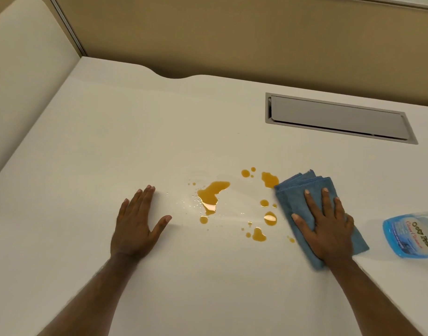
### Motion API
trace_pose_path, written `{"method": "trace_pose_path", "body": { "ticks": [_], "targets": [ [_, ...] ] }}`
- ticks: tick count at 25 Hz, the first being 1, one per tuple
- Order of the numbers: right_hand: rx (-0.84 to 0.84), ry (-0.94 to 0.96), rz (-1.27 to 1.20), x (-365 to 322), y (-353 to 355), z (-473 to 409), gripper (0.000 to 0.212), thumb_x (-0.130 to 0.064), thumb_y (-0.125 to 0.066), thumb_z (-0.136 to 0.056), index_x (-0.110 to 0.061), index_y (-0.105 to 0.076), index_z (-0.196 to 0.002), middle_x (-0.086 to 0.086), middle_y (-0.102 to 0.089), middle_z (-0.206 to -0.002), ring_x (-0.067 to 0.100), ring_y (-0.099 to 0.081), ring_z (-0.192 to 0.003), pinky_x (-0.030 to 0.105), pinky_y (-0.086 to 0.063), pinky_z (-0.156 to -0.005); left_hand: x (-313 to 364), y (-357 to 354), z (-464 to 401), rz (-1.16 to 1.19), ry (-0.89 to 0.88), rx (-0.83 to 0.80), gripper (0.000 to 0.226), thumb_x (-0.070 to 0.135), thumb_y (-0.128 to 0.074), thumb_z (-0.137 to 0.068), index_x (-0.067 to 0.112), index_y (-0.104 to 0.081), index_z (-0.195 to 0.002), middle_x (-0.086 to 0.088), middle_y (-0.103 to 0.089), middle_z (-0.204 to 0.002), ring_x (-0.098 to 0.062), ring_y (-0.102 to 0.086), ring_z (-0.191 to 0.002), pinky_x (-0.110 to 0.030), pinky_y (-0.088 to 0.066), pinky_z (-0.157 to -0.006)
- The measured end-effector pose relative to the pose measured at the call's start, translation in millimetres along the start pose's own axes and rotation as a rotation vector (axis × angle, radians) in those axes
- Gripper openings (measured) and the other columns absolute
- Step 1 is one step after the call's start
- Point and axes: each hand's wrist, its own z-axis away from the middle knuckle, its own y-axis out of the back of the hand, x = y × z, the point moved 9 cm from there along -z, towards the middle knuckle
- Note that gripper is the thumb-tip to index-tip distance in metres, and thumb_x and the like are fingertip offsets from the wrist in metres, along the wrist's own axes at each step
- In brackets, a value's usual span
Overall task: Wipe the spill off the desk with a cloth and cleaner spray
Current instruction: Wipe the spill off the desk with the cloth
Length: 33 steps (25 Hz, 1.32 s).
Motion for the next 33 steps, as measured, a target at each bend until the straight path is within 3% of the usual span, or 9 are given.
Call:
{"method": "trace_pose_path", "body": {
  "ticks": [4, 8, 12, 19, 22, 26, 33],
  "targets": [
    [-0.004, -0.042, -0.060, -53.5, -3.0, -22.3, 0.078, -0.080, -0.016, -0.083, -0.044, -0.002, -0.151, 0.005, -0.007, -0.164, 0.040, -0.015, -0.145, 0.066, -0.020, -0.109, 1.1, 1.1, 0.4, -0.009, 0.002, -0.002, 0.084, 0.073, -0.018, -0.088, 0.020, -0.020, -0.152, 0.001, -0.028, -0.158, -0.009, -0.015, -0.145, -0.034, -0.006, -0.119],
    [-0.035, 0.101, -0.119, -142.6, -9.6, -47.3, 0.082, -0.083, -0.013, -0.077, -0.047, 0.000, -0.149, 0.002, -0.001, -0.164, 0.038, -0.009, -0.147, 0.066, -0.013, -0.112, 2.3, 1.8, 0.6, 0.007, 0.003, 0.000, 0.085, 0.074, -0.018, -0.087, 0.019, -0.020, -0.152, 0.002, -0.027, -0.158, -0.008, -0.014, -0.145, -0.034, -0.006, -0.120],
    [-0.081, 0.257, -0.173, -235.5, -23.7, -40.6, 0.089, -0.092, -0.022, -0.070, -0.052, -0.003, -0.147, 0.000, 0.003, -0.164, 0.035, 0.000, -0.148, 0.064, -0.004, -0.112, 0.3, 4.1, 3.0, 0.063, 0.005, 0.022, 0.087, 0.074, -0.016, -0.087, 0.017, -0.017, -0.153, 0.004, -0.022, -0.158, -0.011, -0.016, -0.146, -0.028, -0.002, -0.119],
    [-0.110, 0.407, -0.155, -347.8, -38.6, -12.7, 0.081, -0.084, -0.024, -0.076, -0.049, -0.008, -0.148, 0.003, 0.004, -0.164, 0.040, 0.007, -0.147, 0.067, 0.005, -0.109, -25.9, 13.3, 13.0, 0.183, 0.149, 0.119, 0.082, 0.065, -0.024, -0.088, 0.016, -0.015, -0.153, -0.002, -0.021, -0.160, -0.014, -0.016, -0.147, -0.032, -0.007, -0.119],
    [-0.084, 0.267, -0.141, -338.0, -34.4, -21.8, 0.073, -0.073, -0.029, -0.085, -0.045, -0.011, -0.149, 0.003, 0.000, -0.164, 0.039, 0.000, -0.147, 0.066, -0.004, -0.110, -30.1, 14.0, 15.2, 0.174, 0.148, 0.117, 0.084, 0.068, -0.021, -0.088, 0.017, -0.015, -0.153, -0.001, -0.021, -0.160, -0.014, -0.016, -0.147, -0.029, -0.006, -0.119],
    [-0.034, -0.068, -0.188, -266.1, -18.7, -64.1, 0.067, -0.063, -0.037, -0.090, -0.043, -0.016, -0.150, 0.005, -0.004, -0.164, 0.039, -0.006, -0.147, 0.064, -0.013, -0.110, -28.9, 11.7, 15.2, 0.143, 0.123, 0.101, 0.083, 0.069, -0.018, -0.088, 0.019, -0.011, -0.154, 0.002, -0.018, -0.160, -0.010, -0.012, -0.147, -0.028, -0.003, -0.120],
    [-0.028, -0.473, -0.160, -87.9, -3.5, -110.8, 0.072, -0.072, -0.027, -0.087, -0.043, -0.009, -0.150, 0.007, -0.001, -0.164, 0.043, -0.007, -0.146, 0.069, -0.013, -0.107, -26.4, 10.2, 14.4, 0.115, 0.099, 0.076, 0.085, 0.072, -0.014, -0.088, 0.019, -0.010, -0.154, 0.004, -0.018, -0.160, -0.006, -0.010, -0.146, -0.025, -0.001, -0.119]
  ]
}}
